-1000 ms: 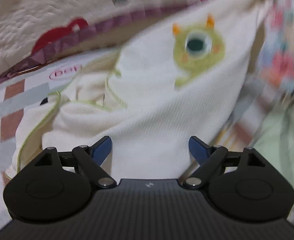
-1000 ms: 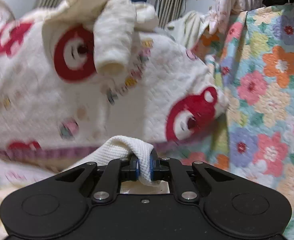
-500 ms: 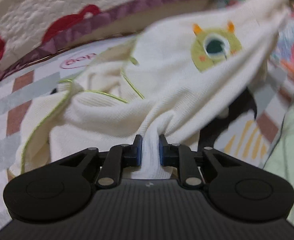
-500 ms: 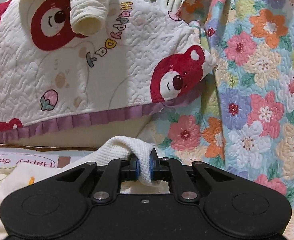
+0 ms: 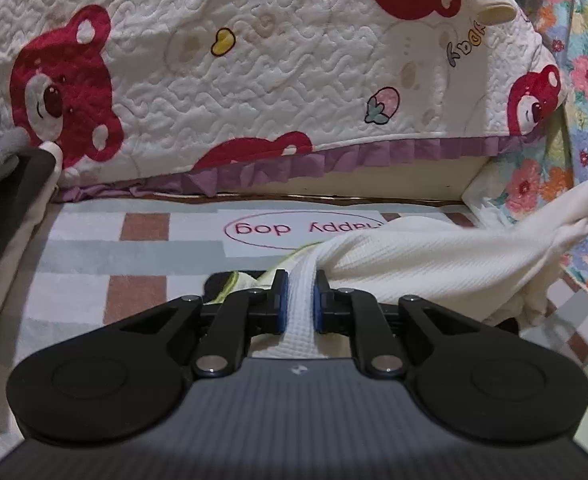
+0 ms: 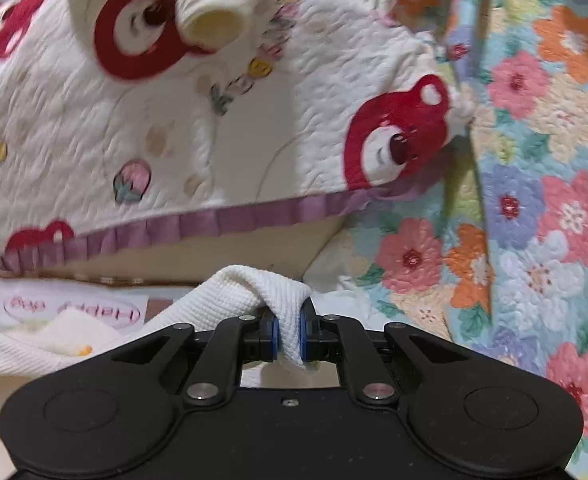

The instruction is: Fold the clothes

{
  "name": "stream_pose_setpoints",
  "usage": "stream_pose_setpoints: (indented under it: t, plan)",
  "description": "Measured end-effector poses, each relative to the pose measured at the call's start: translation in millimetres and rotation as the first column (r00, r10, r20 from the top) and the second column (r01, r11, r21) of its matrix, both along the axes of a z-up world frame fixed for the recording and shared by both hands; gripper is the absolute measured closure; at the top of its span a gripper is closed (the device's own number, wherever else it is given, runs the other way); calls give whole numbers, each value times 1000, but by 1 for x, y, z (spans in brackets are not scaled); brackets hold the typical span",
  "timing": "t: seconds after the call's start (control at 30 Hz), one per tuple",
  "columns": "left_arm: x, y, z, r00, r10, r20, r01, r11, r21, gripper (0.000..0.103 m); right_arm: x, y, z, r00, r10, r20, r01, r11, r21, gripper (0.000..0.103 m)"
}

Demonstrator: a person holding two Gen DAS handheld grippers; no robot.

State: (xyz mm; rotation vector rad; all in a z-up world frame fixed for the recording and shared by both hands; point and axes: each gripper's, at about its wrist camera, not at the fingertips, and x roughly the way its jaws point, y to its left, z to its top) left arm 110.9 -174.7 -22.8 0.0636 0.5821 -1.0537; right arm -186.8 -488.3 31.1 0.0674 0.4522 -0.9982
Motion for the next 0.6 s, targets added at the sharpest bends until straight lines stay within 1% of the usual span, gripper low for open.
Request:
stream_pose_setpoints:
  t: [0.1,0.13,0.2,0.23,0.27,0.3,0.33,0.4,0.43,0.47,0.5,0.53,0.57,0.6]
  plan:
    - [-5,6,8,999,-48,-24,47,998,-34,92,5,-3,0,1000,-11,10,11,1000,-13,94]
    - [-10,7,13,997,-74,-21,73,996,-44,92,4,-3,3,1000,-16,13,16,999,-29,94]
    - [-26,8,27,989,-149,8,149,987,-58,92,0,-3,14,1000,-19,14,20,998,-56,94]
    - [-35,8,33,982,-186,23,187,980,-64,93,-2,-4,21,1000,-16,11,17,998,-64,94]
    - [-41,8,39,974,-226,16,227,971,-81,96,-7,-7,31,1000,-17,1,17,997,-78,94]
    - [-47,8,43,963,-270,-14,267,957,-111,97,-13,-9,42,1000,-20,-11,19,995,-95,94]
    - [-52,8,46,948,-315,-43,306,941,-142,100,-22,-10,53,999,-36,-9,35,993,-117,94]
    - [-62,8,54,910,-403,-97,377,902,-208,102,-42,-10,76,997,-74,1,73,984,-163,94]
    - [-68,7,55,884,-450,-131,412,879,-241,103,-50,-12,71,994,-107,-26,102,982,-160,94]
    - [-76,4,55,849,-500,-173,446,852,-273,103,-58,-13,63,988,-143,-59,133,979,-154,94]
    - [-83,1,54,809,-548,-213,477,823,-307,103,-66,-15,55,980,-178,-93,163,975,-149,94]
    - [-90,-3,50,774,-580,-252,499,805,-321,103,-74,-16,47,969,-213,-126,194,970,-145,94]
    - [-97,-9,42,749,-595,-292,513,800,-313,101,-83,-18,39,956,-246,-160,224,964,-142,94]
    - [-102,-16,33,729,-599,-330,524,800,-293,100,-91,-19,31,941,-279,-193,255,957,-140,94]
